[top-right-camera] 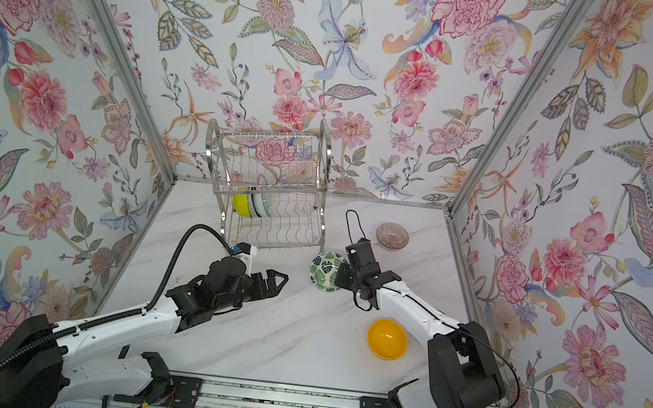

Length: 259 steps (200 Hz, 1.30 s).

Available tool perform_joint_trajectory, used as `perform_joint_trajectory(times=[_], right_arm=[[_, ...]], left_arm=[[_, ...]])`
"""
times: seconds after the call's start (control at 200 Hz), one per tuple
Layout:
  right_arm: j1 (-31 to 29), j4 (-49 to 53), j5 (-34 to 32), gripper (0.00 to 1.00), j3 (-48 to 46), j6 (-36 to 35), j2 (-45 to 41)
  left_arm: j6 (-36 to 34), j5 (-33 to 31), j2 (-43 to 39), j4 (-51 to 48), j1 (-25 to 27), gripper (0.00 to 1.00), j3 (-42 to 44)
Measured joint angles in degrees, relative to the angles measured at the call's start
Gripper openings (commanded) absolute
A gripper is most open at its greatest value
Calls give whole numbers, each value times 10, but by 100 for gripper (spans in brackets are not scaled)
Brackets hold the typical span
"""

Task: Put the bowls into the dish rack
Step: 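Lift the leaf-patterned bowl toward the left gripper while the left gripper reaches to meet it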

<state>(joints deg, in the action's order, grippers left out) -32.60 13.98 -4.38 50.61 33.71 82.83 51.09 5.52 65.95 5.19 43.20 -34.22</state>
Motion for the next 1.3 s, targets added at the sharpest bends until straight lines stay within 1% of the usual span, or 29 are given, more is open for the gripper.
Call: perform_joint_trajectory(times=[0.1, 0.17, 0.315, 0.35, 0.415, 0.52, 0.656, 0.726, 0.786, 0.991, 1.071, 1.131, 1.251, 1.296], right_arm=[[-56, 0, -22, 0, 9, 0, 0], [-90, -1, -34, 0, 19, 0, 5], [-125, -1, -42, 0, 59, 3, 47], [-128, -1, -42, 0, 72, 4, 59], [-133, -2, -42, 0, 98, 5, 86], [-137, -4, -39, 0, 143, 6, 123], [-138, -14, -37, 0, 188, 6, 151], [-138, -18, -36, 0, 203, 6, 156], [-138, -23, -34, 0, 209, 5, 156], [-139, -37, -21, 0, 212, -1, 156], [-141, -44, -21, 0, 212, -4, 156], [-145, -55, -21, 0, 210, -7, 156], [-156, -75, -23, 0, 206, -9, 156], [-157, -77, -24, 0, 205, -10, 156]], left_arm=[[0, 2, -6, 14, -3, 97, 3], [0, 5, -5, 23, -6, 94, 3], [-5, 16, 9, 37, -23, 89, 3], [-6, 18, 12, 39, -29, 87, 3], [-8, 19, 17, 40, -41, 81, 3], [-15, 23, 18, 41, -62, 74, 3], [-21, 31, 19, 42, -90, 57, 3], [-24, 33, 19, 43, -104, 50, 3], [-24, 33, 21, 48, -114, 49, 3], [-24, 42, 54, 65, -137, 41, 3], [-23, 46, 65, 71, -139, 34, -2], [-24, 49, 73, 79, -139, 27, -8], [-22, 48, 83, 90, -140, 20, -13], [-21, 47, 84, 91, -142, 15, -13]])
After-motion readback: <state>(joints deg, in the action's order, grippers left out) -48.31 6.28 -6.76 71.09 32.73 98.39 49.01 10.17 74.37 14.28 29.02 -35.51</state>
